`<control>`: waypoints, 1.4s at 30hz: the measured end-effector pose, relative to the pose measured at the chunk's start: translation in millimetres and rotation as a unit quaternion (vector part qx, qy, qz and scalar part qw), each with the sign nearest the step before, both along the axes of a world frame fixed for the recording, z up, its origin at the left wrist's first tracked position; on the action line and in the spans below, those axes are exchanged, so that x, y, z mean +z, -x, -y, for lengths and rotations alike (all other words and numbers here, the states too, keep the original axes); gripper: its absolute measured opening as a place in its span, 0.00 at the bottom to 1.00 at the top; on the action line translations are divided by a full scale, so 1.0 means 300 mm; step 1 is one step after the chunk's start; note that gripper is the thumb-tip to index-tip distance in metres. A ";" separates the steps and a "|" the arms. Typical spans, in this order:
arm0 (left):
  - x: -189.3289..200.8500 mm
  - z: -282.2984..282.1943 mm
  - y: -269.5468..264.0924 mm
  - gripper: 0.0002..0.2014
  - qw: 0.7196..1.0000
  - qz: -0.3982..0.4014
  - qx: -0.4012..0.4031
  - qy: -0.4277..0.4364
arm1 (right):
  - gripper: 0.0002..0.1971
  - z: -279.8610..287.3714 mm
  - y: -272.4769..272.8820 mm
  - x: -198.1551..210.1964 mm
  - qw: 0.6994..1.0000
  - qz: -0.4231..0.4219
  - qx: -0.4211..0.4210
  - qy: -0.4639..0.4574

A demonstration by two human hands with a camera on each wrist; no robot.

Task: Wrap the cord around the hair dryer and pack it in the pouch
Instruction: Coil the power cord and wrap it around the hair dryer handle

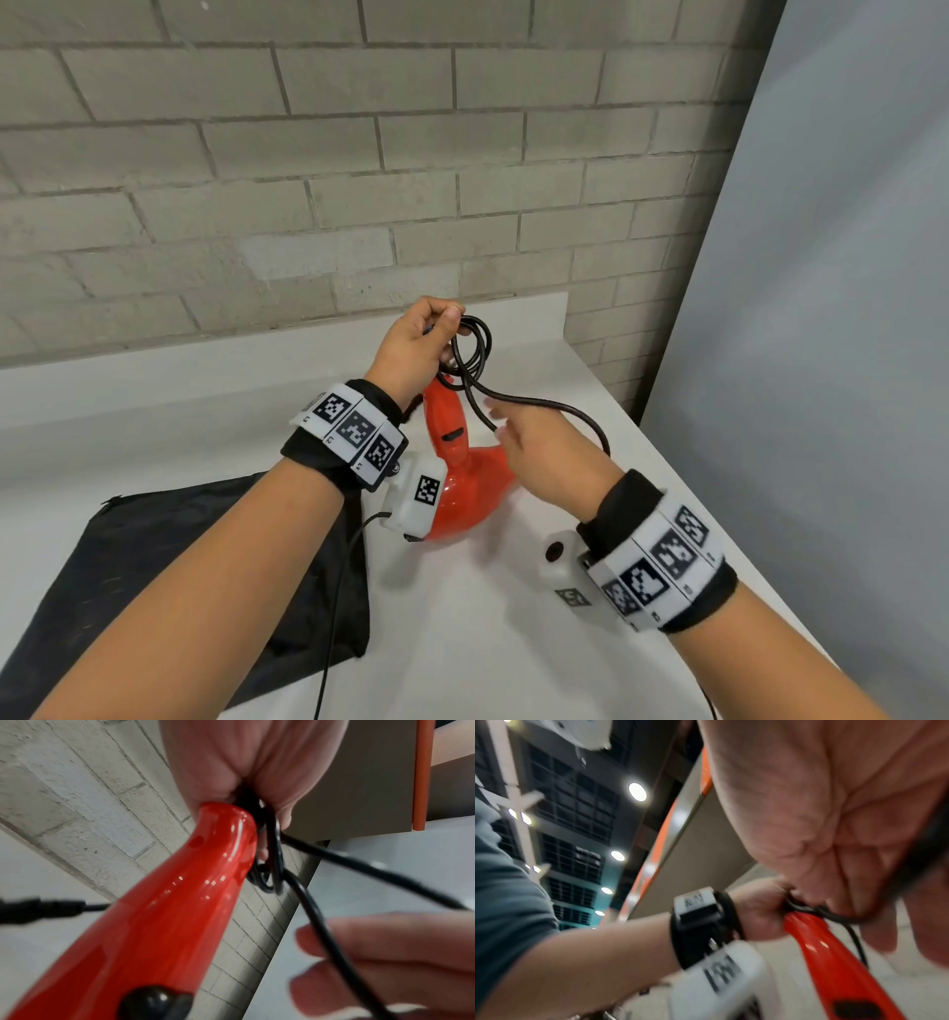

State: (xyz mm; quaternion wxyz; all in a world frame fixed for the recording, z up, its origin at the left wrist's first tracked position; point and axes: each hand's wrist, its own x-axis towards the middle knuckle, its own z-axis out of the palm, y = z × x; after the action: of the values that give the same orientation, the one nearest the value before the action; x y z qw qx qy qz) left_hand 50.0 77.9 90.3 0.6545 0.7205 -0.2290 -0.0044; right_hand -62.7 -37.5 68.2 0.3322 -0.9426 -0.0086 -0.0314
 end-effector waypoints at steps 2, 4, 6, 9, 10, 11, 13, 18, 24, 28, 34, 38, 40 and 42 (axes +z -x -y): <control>0.001 -0.004 0.001 0.06 1.000 0.002 0.000 -0.005 | 0.17 -0.020 0.058 0.050 0.997 -0.031 0.065 -0.007; 0.001 -0.006 0.004 0.06 1.000 0.003 -0.002 -0.011 | 0.15 -0.025 0.099 0.099 0.995 -0.019 0.082 -0.044; 0.002 -0.010 0.010 0.06 1.000 0.003 -0.017 -0.013 | 0.10 -0.012 0.118 0.144 0.992 0.065 0.050 -0.099; 0.008 -0.012 0.025 0.07 0.999 0.007 -0.041 -0.027 | 0.08 0.049 0.081 0.176 0.969 0.201 -0.045 -0.137; 0.010 -0.012 0.032 0.07 0.998 0.006 -0.051 -0.029 | 0.09 0.074 0.049 0.164 0.966 0.208 -0.074 -0.131; 0.012 -0.011 0.037 0.07 0.998 0.004 -0.062 -0.029 | 0.10 0.098 0.013 0.143 0.971 0.193 -0.089 -0.113; 0.015 -0.006 0.050 0.08 0.996 0.002 -0.082 -0.029 | 0.15 0.125 -0.059 0.085 0.988 0.114 -0.060 -0.081; 0.028 0.012 0.080 0.08 0.993 0.001 -0.112 -0.029 | 0.16 0.098 -0.147 -0.009 0.983 0.012 0.072 -0.166; 0.017 0.009 0.060 0.08 0.995 -0.013 -0.101 0.003 | 0.08 0.140 -0.160 -0.014 0.990 0.114 -0.043 -0.067; 0.013 0.003 0.044 0.09 0.995 -0.027 -0.095 0.004 | 0.10 0.255 -0.144 -0.015 0.979 0.114 -0.168 0.022; 0.019 0.002 0.045 0.10 0.995 -0.046 -0.090 0.010 | 0.12 0.399 -0.161 -0.137 0.959 -0.074 -0.239 0.133; 0.017 0.018 0.051 0.10 0.995 -0.045 -0.086 -0.006 | 0.15 0.322 -0.150 -0.198 0.933 -0.214 -0.150 0.248; 0.019 0.026 0.053 0.10 0.995 -0.045 -0.087 -0.010 | 0.19 0.278 -0.149 -0.194 0.936 -0.200 -0.132 0.259; 0.021 0.030 0.053 0.10 0.995 -0.042 -0.086 -0.017 | 0.28 0.235 -0.160 -0.173 0.979 -0.071 -0.103 0.160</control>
State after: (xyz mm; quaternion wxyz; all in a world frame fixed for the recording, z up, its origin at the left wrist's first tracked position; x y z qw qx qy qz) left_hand 34.2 69.0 96.7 0.6485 0.7081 -0.2628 -0.0950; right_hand -14.7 -108.0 16.2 0.1719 -0.9792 0.1075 0.0036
